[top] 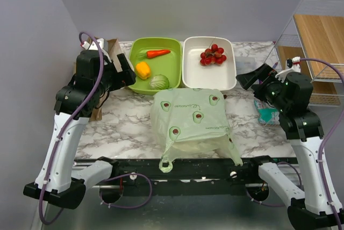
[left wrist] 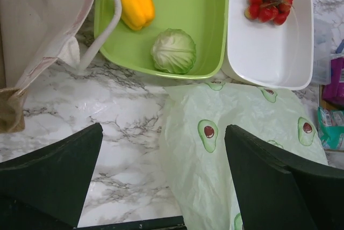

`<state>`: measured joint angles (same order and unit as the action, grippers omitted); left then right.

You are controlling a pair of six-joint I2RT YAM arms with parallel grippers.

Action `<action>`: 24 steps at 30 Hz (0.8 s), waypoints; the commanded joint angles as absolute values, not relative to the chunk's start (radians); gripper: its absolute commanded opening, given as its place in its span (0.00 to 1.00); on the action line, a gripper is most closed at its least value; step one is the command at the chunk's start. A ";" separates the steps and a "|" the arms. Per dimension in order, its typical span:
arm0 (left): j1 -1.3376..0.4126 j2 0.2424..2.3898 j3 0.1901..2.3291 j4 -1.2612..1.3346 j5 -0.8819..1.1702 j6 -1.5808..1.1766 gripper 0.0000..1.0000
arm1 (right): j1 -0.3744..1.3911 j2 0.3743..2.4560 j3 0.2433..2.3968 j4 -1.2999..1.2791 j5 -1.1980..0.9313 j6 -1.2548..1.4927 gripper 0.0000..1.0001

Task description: Place the food into the grocery bag and tie it

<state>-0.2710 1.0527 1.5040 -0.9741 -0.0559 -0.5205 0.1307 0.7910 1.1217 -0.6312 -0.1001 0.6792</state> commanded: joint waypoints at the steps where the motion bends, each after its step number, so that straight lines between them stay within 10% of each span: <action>1: -0.330 1.098 1.557 -0.959 -0.111 -0.525 0.99 | 0.127 0.808 1.154 -0.659 -0.163 0.641 1.00; 24: -0.976 1.146 1.590 -1.014 -0.349 -0.270 0.98 | 0.127 0.874 1.130 -0.624 -0.332 0.629 1.00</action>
<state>-0.8524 1.1641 1.5822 -0.9825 -0.2733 -0.3576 0.1307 0.8700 1.1545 -0.6460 -0.2817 0.6277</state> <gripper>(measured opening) 0.984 0.998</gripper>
